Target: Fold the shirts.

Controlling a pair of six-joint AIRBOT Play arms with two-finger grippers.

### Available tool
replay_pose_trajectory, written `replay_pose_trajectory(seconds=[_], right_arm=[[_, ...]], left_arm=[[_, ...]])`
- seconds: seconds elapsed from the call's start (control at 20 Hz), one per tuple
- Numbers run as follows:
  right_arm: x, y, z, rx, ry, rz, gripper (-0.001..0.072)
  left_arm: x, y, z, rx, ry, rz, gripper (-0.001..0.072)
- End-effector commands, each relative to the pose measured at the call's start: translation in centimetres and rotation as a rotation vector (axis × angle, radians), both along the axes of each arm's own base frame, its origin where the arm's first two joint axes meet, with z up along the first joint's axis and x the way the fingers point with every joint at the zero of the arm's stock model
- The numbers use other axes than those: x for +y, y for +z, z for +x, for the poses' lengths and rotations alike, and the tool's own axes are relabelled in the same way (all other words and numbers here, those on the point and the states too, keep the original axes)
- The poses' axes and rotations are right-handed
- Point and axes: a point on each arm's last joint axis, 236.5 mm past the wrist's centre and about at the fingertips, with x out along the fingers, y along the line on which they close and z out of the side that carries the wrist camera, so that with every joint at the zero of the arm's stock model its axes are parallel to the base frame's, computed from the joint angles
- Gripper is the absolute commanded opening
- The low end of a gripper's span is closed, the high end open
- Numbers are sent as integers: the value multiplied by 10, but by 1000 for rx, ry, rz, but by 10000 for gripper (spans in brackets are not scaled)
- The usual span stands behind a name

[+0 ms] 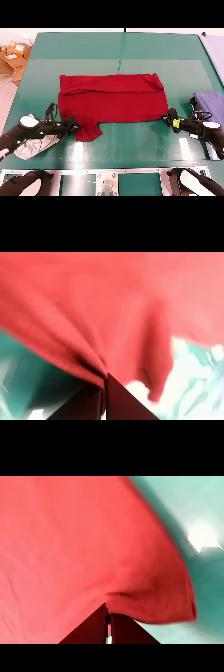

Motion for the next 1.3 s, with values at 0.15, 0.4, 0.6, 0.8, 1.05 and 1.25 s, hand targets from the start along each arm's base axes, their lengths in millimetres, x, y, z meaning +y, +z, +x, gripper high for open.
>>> replay_pose_trajectory(seconds=[0.15, 0.4, 0.6, 0.8, 1.05, 1.25], right_arm=[[-38, 18, -48, 95, 111, -132, 14], [-26, 52, -70, 72, 135, -163, 14], [-34, 82, -40, -37, 103, -206, 14], [-45, 131, 21, -180, 83, -251, 14], [-26, 118, 108, -193, 163, -267, 14], [-19, 76, 168, -141, 205, -254, 15]], left_arm=[[2, 63, -26, 15, -244, 66, 18], [12, 109, -44, -65, -190, 107, 18], [22, 137, 0, -224, -142, 172, 17], [27, 136, 64, -270, -198, 240, 17], [31, 112, 148, -268, -210, 289, 17], [36, 95, 205, -297, -180, 325, 17]])
